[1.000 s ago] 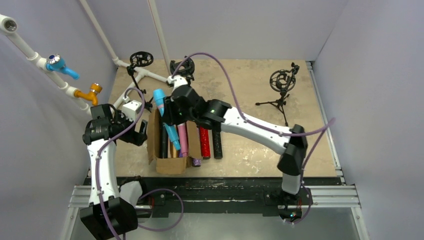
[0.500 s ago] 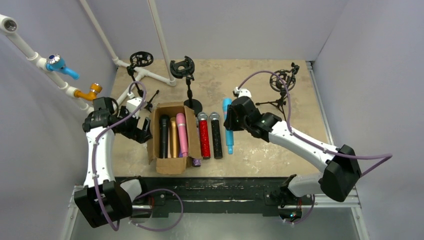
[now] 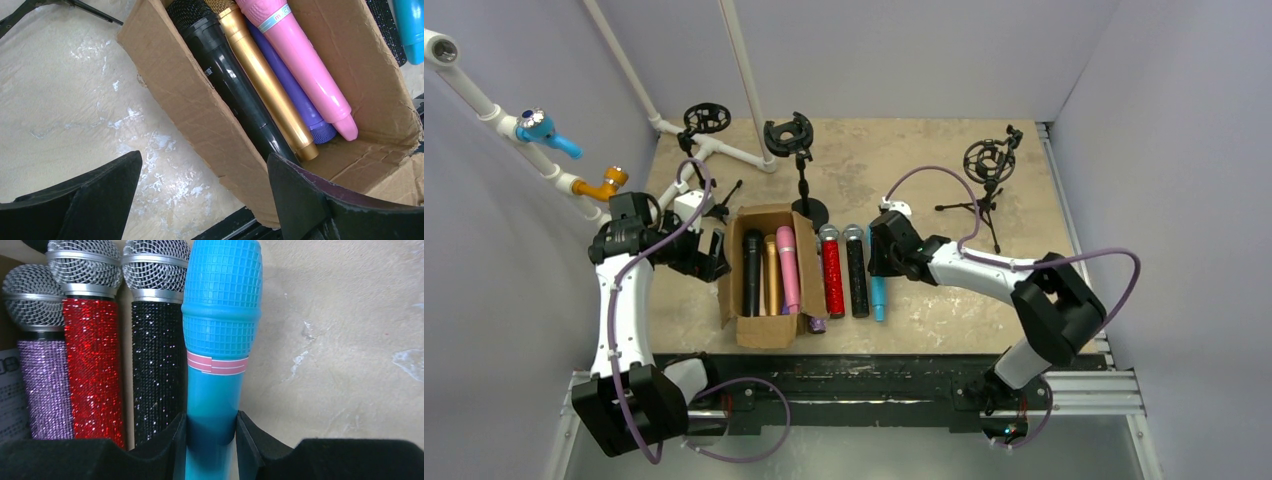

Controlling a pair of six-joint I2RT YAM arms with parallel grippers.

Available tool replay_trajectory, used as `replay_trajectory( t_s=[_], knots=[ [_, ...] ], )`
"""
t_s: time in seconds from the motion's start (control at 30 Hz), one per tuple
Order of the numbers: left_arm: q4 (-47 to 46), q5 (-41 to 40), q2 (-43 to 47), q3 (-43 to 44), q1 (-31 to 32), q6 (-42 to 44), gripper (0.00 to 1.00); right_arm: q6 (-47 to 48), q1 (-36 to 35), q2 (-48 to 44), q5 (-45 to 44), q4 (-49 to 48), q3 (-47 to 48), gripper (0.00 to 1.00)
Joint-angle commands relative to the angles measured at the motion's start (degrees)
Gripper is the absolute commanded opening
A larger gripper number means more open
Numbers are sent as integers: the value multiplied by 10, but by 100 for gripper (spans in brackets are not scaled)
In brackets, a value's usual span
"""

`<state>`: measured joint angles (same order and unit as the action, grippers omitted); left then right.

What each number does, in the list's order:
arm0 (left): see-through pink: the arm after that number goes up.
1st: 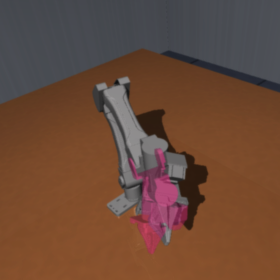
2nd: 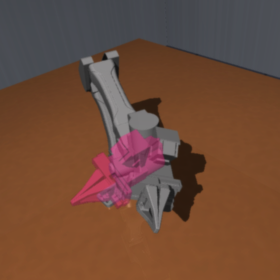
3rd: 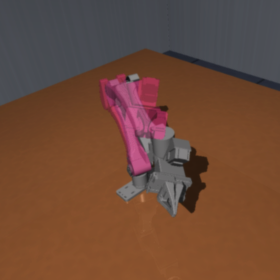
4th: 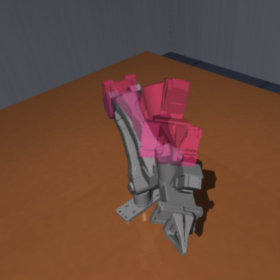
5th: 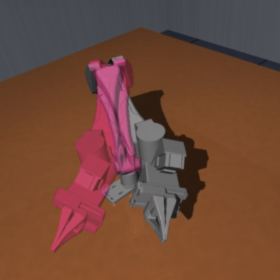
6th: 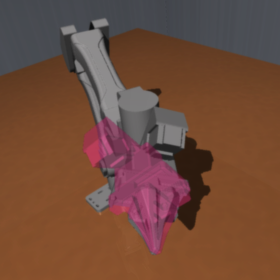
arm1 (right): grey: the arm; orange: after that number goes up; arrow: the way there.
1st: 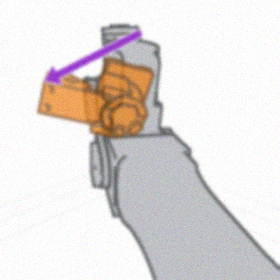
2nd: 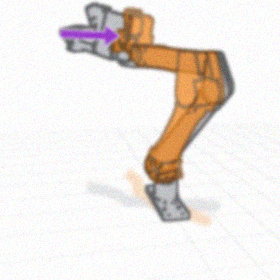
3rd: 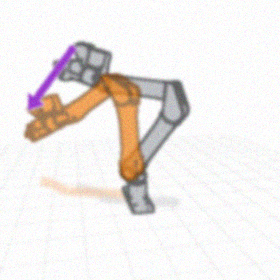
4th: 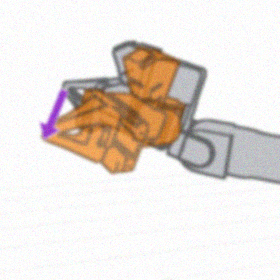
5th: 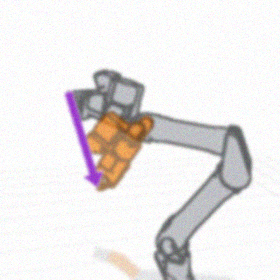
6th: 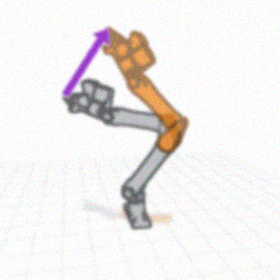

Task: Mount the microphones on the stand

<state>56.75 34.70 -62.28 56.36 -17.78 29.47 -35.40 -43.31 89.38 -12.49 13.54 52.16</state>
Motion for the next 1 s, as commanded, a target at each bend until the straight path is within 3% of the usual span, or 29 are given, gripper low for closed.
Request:
replay_trajectory(
  t_s=[0.0, 0.1, 0.23, 0.33, 0.77, 0.9, 0.97],
  knots=[
    [3, 1, 9, 5, 8, -11, 96, -39, 3, 34, -7, -57, 8, 0],
    [-3, -11, 8, -4, 9, -7, 96, -48, 2, 50, 2, -63, 12, 3],
    [-9, -27, 4, -7, 9, -8, 96, -48, 3, 44, 6, -62, 18, 35],
    [-14, -30, 5, -10, 9, -15, 96, -41, 3, 34, 10, -49, 26, 45],
    [-15, -12, 30, -6, 9, -34, 97, -22, -13, -49, 16, 34, 114, 48],
    [-22, 7, 27, -7, 8, -48, 98, -17, -90, -38, -40, 104, 242, 49],
    [-29, 17, 21, -11, 9, -58, 100, -9, -127, 10, -58, 153, 332, 49]
  ],
)
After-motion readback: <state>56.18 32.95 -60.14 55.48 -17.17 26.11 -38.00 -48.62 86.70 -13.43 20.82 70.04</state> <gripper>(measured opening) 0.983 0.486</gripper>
